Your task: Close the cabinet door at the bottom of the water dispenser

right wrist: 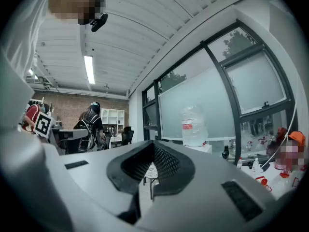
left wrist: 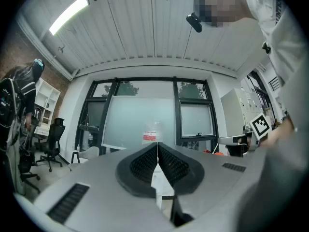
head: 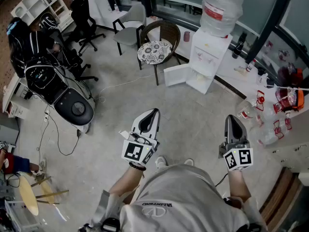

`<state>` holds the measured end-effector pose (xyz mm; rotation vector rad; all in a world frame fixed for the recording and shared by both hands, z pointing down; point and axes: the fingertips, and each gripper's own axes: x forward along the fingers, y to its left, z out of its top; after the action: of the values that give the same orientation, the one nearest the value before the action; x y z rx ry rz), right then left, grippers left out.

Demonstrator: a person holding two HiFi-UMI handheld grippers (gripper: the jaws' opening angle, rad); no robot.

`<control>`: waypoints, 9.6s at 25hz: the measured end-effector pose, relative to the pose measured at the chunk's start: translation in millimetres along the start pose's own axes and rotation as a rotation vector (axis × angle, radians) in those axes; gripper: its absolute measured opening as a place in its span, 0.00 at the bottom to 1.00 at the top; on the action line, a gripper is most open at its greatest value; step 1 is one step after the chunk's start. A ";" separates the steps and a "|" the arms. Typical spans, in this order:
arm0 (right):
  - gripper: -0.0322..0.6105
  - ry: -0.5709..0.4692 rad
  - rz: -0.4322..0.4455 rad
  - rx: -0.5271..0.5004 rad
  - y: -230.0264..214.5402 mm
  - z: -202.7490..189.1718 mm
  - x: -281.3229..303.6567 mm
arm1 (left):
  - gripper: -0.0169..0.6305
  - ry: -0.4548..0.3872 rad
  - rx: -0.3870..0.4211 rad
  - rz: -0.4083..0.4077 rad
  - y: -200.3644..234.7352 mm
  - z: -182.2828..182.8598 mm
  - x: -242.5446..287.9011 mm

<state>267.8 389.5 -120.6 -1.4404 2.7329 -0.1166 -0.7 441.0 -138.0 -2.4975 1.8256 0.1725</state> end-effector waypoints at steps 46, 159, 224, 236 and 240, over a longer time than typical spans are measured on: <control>0.07 0.028 0.177 -0.025 80.1 -30.0 157.7 | 0.04 0.044 -0.039 0.070 124.2 -33.0 10.8; 0.07 0.047 0.448 -0.108 -55.2 -781.1 685.3 | 0.37 0.081 0.046 -0.307 411.3 -828.8 469.8; 0.08 0.198 0.260 -0.114 -131.4 -882.2 519.7 | 0.34 0.172 -0.008 -0.593 223.5 -836.1 395.4; 0.29 0.203 0.267 -0.133 -134.2 -894.8 503.6 | 0.31 0.130 0.007 -0.667 185.4 -837.5 389.7; 0.34 0.202 0.256 -0.122 -135.2 -896.3 501.4 | 0.31 0.132 0.016 -0.739 163.3 -839.7 392.1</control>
<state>24.4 -61.5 779.5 -1.1454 3.1117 -0.0898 15.4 -64.4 655.6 -3.0176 0.8095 -0.0390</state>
